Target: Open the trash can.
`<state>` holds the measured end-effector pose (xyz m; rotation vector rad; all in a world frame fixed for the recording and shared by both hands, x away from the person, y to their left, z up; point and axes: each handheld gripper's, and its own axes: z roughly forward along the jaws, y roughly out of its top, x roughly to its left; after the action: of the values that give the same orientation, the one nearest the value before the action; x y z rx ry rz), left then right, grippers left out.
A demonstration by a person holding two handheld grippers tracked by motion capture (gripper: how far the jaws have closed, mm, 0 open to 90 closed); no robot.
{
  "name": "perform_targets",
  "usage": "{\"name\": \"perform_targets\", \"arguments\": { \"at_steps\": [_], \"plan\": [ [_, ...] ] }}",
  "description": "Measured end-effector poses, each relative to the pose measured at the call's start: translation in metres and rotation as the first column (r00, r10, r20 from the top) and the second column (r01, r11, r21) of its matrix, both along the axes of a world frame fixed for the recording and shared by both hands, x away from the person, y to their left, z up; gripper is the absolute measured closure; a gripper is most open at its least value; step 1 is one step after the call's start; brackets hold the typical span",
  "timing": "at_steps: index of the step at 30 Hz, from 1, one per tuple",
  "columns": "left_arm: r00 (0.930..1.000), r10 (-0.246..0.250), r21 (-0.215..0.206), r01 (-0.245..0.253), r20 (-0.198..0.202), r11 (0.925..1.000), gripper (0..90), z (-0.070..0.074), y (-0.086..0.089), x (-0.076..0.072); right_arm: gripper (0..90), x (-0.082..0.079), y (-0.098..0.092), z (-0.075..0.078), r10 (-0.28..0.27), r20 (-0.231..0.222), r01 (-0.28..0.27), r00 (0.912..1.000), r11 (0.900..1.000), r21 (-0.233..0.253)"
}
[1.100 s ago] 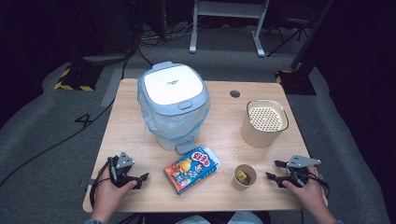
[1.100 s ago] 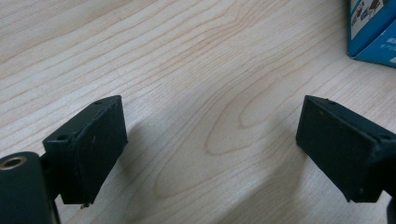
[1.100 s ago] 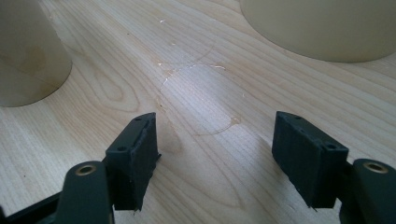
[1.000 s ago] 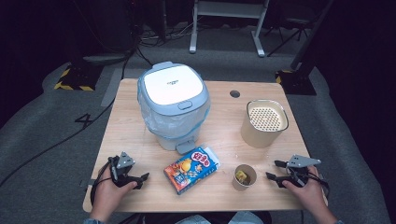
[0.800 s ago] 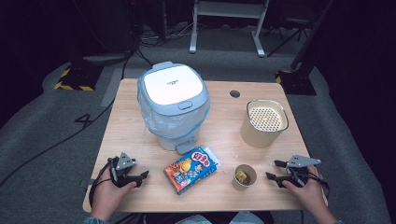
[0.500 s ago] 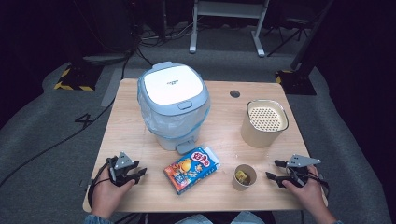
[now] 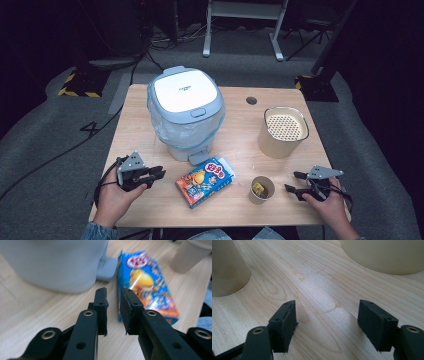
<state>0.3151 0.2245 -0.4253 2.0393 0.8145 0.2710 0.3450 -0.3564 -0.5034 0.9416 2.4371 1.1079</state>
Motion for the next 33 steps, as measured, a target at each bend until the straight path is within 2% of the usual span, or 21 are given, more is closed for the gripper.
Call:
{"name": "perform_targets", "arguments": {
  "at_steps": [1,2,5,9,11,16,23,27,30,33],
  "plan": [
    [1.0,0.0,0.0,0.0,0.0,1.0,74.0,0.0,0.0,0.0,31.8,0.0,0.0,0.0,0.0,0.0,0.0,1.0,1.0,0.0],
    [0.9995,-0.014,-0.001,0.014,0.03,0.9999,71.6,0.009,-0.003,0.002,31.8,0.0,0.0,0.0,0.0,0.0,0.0,1.0,1.0,0.0],
    [0.9978,-0.044,-0.005,0.044,0.05,0.999,71.5,0.021,-0.007,0.007,31.8,0.0,0.0,0.0,0.0,0.0,0.0,1.0,1.0,0.0],
    [0.9948,-0.084,-0.031,0.086,0.057,0.9958,72.1,0.04,-0.013,0.013,31.8,0.0,0.0,0.0,0.0,0.0,0.0,1.0,1.0,0.0],
    [0.994,-0.094,-0.059,0.097,0.057,0.9936,71.0,0.048,-0.016,0.017,31.8,0.0,0.0,0.0,0.0,0.0,0.0,1.0,1.0,0.0],
    [0.9897,-0.113,-0.068,0.119,0.089,0.9906,72.0,0.071,-0.022,0.025,31.8,0.0,0.0,0.0,0.0,0.0,0.0,1.0,1.0,0.0],
    [0.9759,-0.154,-0.086,0.169,0.155,0.9819,81.8,0.104,-0.028,0.037,31.8,0.0,0.0,0.0,-0.001,0.0,0.001,1.0,1.0,0.0],
    [0.9742,-0.157,-0.109,0.176,0.162,0.9783,87.2,0.117,-0.032,0.045,31.8,0.0,0.0,0.0,-0.001,0.0,0.001,1.0,1.0,0.0],
    [0.9718,-0.163,-0.088,0.18,0.17,0.9797,88.3,0.127,-0.038,0.05,31.8,0.0,0.0,0.0,-0.001,0.0,0.001,1.0,1.0,-0.001],
    [0.9659,-0.184,-0.072,0.2,0.182,0.9772,88.8,0.137,-0.045,0.054,31.8,0.0,0.0,0.0,0.0,0.0,0.0,1.0,1.0,0.001]
  ]
}}
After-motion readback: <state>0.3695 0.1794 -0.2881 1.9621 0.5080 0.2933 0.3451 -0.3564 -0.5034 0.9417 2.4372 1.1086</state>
